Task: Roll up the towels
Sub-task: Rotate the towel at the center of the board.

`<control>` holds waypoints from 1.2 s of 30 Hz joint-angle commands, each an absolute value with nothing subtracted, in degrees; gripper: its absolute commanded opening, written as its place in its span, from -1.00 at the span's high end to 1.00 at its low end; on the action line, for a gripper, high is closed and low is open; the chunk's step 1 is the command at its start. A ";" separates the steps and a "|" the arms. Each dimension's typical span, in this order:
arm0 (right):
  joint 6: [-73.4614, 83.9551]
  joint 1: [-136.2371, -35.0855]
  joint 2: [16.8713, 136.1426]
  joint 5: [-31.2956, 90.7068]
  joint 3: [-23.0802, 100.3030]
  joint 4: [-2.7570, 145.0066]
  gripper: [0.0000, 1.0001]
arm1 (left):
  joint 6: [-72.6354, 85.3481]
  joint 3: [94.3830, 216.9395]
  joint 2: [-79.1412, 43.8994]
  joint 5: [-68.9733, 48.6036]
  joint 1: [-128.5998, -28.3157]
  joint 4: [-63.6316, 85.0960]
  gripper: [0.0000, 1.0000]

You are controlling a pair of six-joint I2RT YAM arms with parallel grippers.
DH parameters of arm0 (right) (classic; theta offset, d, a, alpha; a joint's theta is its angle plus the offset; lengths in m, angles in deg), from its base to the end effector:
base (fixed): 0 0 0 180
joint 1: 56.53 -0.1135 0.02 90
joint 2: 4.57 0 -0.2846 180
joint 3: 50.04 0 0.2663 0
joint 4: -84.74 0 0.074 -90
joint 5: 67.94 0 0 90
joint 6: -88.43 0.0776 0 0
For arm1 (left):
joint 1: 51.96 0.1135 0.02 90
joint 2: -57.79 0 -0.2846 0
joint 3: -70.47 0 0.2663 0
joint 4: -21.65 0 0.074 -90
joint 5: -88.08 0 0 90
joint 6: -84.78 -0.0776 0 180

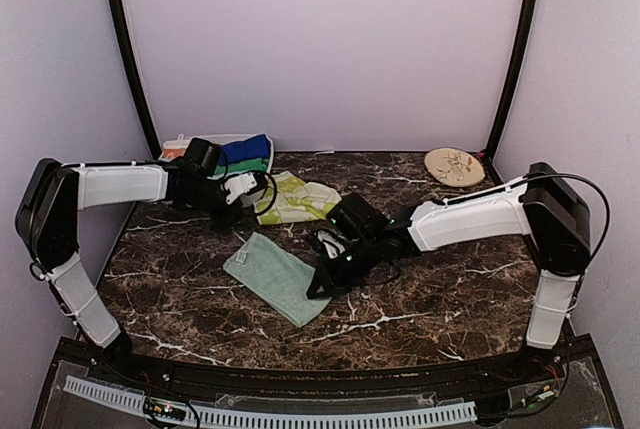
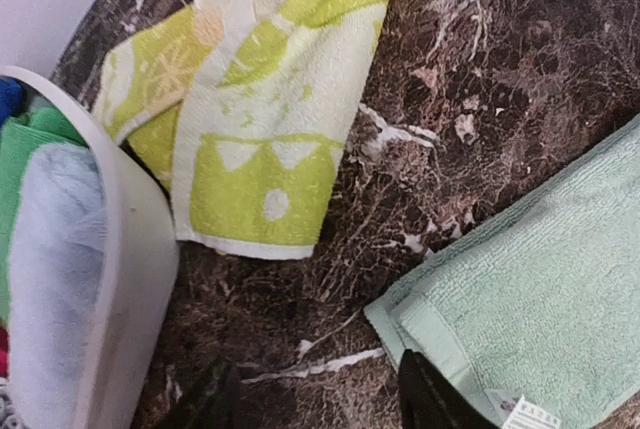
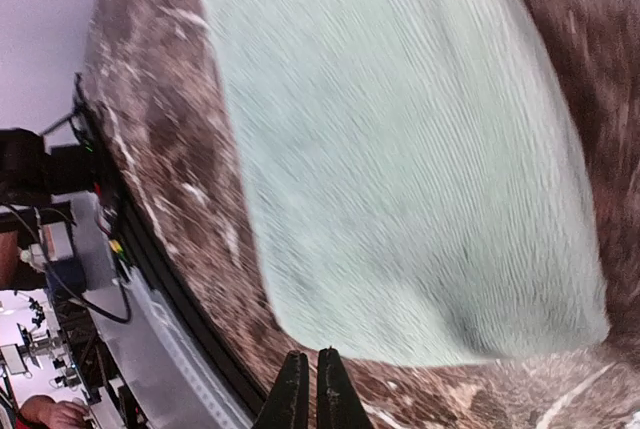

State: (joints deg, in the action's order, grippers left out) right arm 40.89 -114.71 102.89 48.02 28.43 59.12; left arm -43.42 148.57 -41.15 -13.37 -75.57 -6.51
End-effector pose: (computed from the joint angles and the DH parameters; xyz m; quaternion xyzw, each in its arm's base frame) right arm 0.1934 0.3761 0.1387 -0.1946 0.9103 0.3646 0.0244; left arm 0.3709 -0.1789 0.1867 0.5087 0.7817 -0.0484 0.3575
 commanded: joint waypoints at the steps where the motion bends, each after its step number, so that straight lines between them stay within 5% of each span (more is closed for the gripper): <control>1: 32.67 -110.83 105.50 52.06 43.63 53.36 0.90 | -44.53 146.55 -30.11 -13.78 -74.67 -10.16 -0.23; 7: 31.16 -106.10 120.90 66.32 56.46 60.19 0.97 | -47.40 140.02 -23.57 -24.13 -74.86 -17.79 -0.08; 17: 37.72 -104.46 134.46 67.79 59.16 72.86 1.00 | -49.75 133.24 -27.29 -25.58 -78.17 -15.14 0.11; 36: 52.03 -111.17 108.87 46.71 21.52 92.58 1.00 | -46.91 147.47 -48.51 -13.63 -85.15 1.29 0.24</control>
State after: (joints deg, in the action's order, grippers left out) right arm 48.10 -108.39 113.33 51.30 25.56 87.25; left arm -46.76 142.80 -45.74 -14.39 -82.48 -2.25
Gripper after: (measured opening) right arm 0.004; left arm 0.380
